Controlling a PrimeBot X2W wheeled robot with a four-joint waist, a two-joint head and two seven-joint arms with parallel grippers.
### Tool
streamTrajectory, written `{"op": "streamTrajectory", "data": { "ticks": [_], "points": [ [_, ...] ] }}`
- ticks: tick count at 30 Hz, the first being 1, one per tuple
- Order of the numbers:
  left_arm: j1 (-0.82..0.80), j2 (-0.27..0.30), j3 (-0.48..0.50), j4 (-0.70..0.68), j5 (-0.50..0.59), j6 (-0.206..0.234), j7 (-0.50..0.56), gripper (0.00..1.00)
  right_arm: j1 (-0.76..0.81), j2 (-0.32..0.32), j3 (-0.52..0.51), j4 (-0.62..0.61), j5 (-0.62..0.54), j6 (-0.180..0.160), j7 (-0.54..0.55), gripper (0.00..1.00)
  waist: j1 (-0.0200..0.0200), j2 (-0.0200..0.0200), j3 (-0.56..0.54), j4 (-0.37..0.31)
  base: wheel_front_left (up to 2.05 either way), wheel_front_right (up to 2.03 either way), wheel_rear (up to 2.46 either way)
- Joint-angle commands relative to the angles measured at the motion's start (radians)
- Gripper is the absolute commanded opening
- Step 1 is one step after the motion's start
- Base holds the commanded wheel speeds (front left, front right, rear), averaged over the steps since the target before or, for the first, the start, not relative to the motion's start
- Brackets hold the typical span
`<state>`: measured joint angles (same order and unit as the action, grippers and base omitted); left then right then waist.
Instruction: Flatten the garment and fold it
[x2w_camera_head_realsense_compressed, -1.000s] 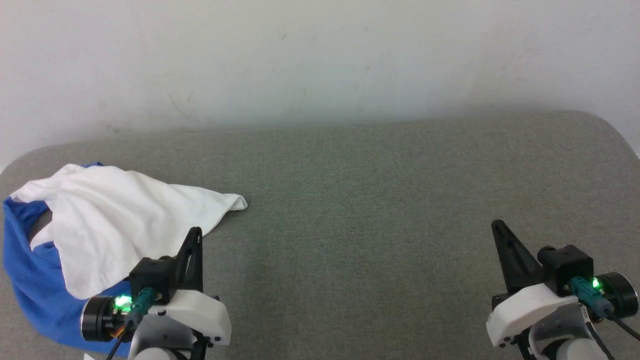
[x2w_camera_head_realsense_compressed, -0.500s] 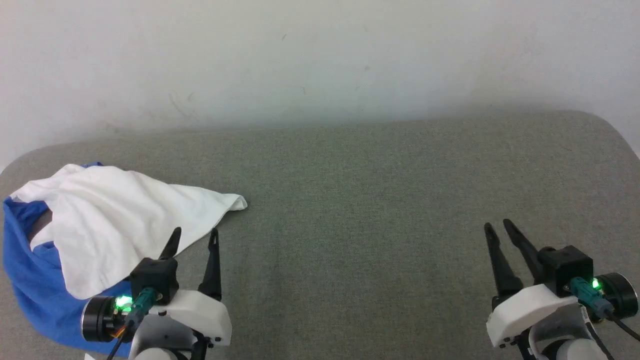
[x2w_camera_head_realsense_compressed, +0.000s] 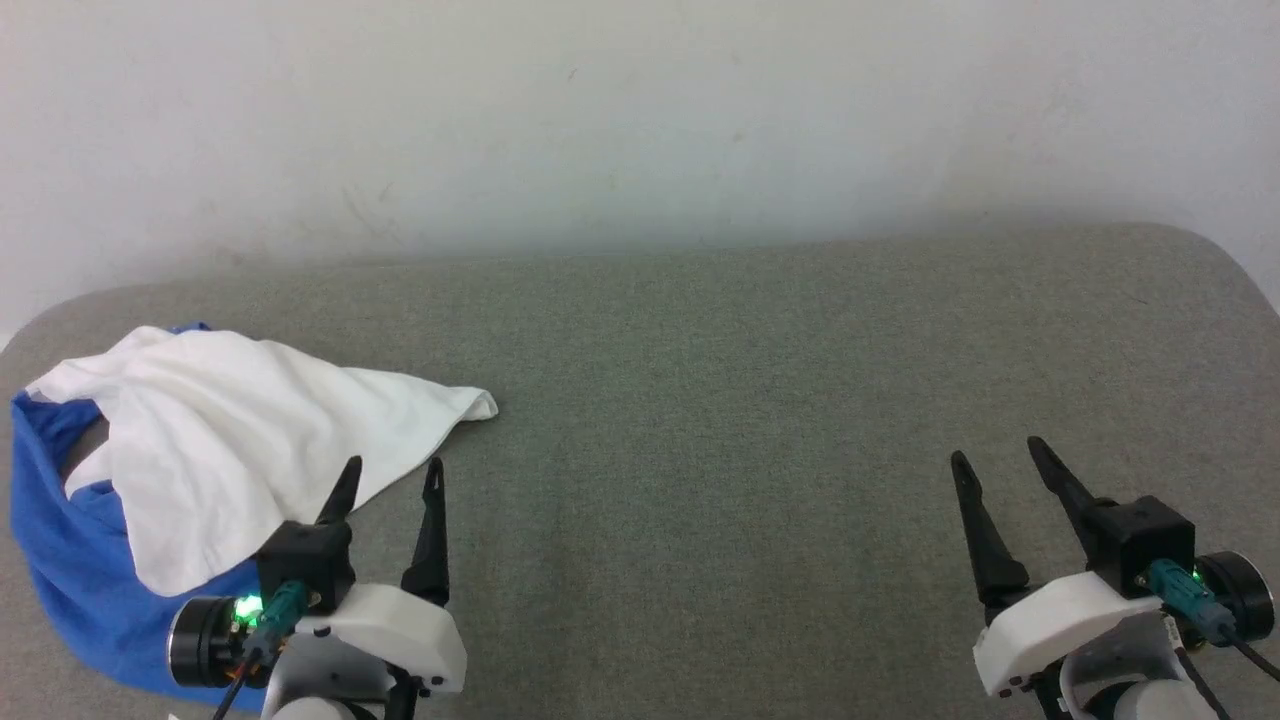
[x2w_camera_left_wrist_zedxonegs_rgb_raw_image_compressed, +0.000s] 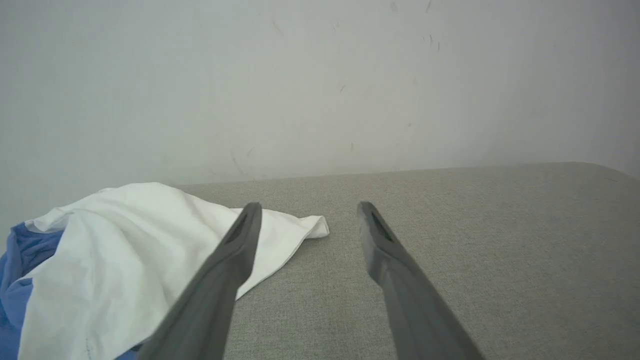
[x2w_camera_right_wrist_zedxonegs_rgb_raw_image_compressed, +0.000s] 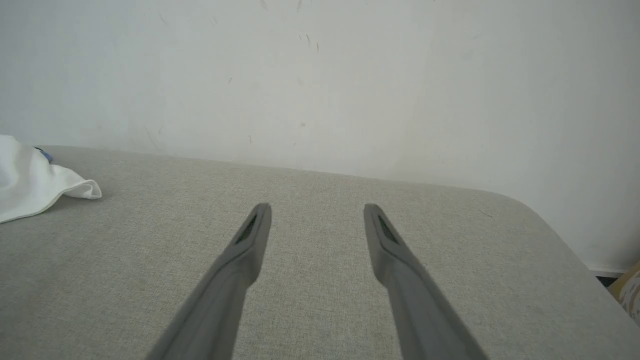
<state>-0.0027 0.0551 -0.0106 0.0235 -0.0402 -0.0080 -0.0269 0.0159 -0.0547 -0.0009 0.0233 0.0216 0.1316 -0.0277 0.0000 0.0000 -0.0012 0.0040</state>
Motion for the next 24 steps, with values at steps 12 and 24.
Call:
{"op": "streamTrajectory", "data": {
  "ticks": [12, 24],
  "points": [
    [-0.011, -0.001, -0.003, 0.018, -0.042, -0.005, -0.032, 1.0, 0.0, 0.001, -0.008, 0.015, 0.034, 0.0, -0.032, 1.0, 0.0, 0.0, -0.002, 0.026, 0.0, 0.0, 0.0],
    [-0.009, -0.002, 0.013, 0.028, -0.085, -0.001, -0.057, 1.0, 0.001, 0.002, -0.008, 0.02, 0.052, 0.0, -0.057, 1.0, 0.0, 0.0, -0.003, 0.08, 0.0, 0.0, 0.0]
  ]
}}
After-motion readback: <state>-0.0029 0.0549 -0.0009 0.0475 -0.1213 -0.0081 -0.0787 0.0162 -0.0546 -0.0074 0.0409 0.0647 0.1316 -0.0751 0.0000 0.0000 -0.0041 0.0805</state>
